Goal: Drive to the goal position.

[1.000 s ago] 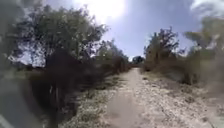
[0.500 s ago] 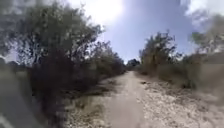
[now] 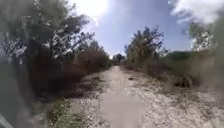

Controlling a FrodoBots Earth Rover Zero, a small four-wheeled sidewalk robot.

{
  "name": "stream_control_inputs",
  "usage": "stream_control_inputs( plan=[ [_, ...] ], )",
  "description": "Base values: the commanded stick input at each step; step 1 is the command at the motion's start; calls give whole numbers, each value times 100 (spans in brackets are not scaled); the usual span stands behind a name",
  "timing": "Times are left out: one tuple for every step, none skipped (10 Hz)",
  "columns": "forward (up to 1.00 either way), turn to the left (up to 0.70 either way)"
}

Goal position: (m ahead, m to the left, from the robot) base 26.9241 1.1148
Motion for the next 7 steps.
stream_control_inputs(
  plan=[
    [70,0],
    [70,0],
    [70,0],
    [70,0],
    [70,0],
    [70,0],
    [70,0]
  ],
)
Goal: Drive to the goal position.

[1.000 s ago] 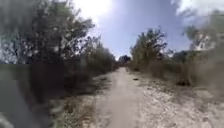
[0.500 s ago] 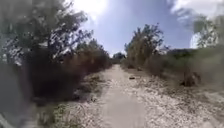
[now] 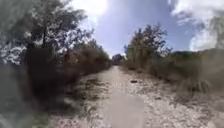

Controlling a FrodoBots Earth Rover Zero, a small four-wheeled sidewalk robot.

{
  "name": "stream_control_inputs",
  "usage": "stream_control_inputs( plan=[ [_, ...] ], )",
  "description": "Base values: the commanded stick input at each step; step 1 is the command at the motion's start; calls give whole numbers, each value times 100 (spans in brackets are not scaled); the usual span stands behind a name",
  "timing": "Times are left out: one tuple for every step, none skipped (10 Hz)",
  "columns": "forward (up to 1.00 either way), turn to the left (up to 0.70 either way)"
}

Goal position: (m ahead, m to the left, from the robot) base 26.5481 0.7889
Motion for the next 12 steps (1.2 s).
stream_control_inputs(
  plan=[
    [70,0],
    [70,0],
    [70,0],
    [70,0],
    [70,0],
    [70,0],
    [70,0],
    [70,0],
    [70,0],
    [70,0],
    [70,0],
    [70,0]
  ],
)
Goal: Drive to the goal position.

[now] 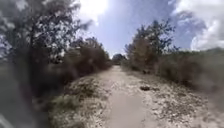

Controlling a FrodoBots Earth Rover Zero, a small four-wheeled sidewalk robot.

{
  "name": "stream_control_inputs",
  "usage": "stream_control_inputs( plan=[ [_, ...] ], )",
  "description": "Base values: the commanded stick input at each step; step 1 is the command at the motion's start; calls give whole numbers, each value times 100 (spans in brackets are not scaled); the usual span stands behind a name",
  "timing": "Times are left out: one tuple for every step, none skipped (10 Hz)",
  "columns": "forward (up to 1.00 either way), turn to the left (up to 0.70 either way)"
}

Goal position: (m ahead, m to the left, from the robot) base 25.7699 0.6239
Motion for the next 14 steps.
stream_control_inputs(
  plan=[
    [70,0],
    [70,0],
    [70,0],
    [70,0],
    [70,0],
    [70,0],
    [70,0],
    [70,0],
    [70,0],
    [70,0],
    [70,0],
    [70,0],
    [70,0],
    [70,0]
  ],
)
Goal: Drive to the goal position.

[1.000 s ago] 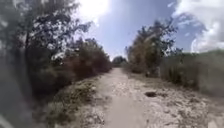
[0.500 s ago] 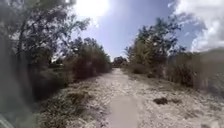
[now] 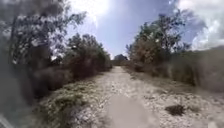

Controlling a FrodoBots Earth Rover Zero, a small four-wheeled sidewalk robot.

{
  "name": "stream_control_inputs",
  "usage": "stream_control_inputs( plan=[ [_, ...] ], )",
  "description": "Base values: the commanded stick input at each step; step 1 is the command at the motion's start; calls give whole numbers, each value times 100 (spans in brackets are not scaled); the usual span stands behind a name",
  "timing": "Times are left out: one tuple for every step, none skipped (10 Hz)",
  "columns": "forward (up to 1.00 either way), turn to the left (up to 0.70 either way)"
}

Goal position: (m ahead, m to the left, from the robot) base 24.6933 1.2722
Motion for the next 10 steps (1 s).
stream_control_inputs(
  plan=[
    [70,0],
    [70,0],
    [70,0],
    [70,0],
    [70,0],
    [70,0],
    [70,0],
    [70,0],
    [70,0],
    [70,0]
  ],
)
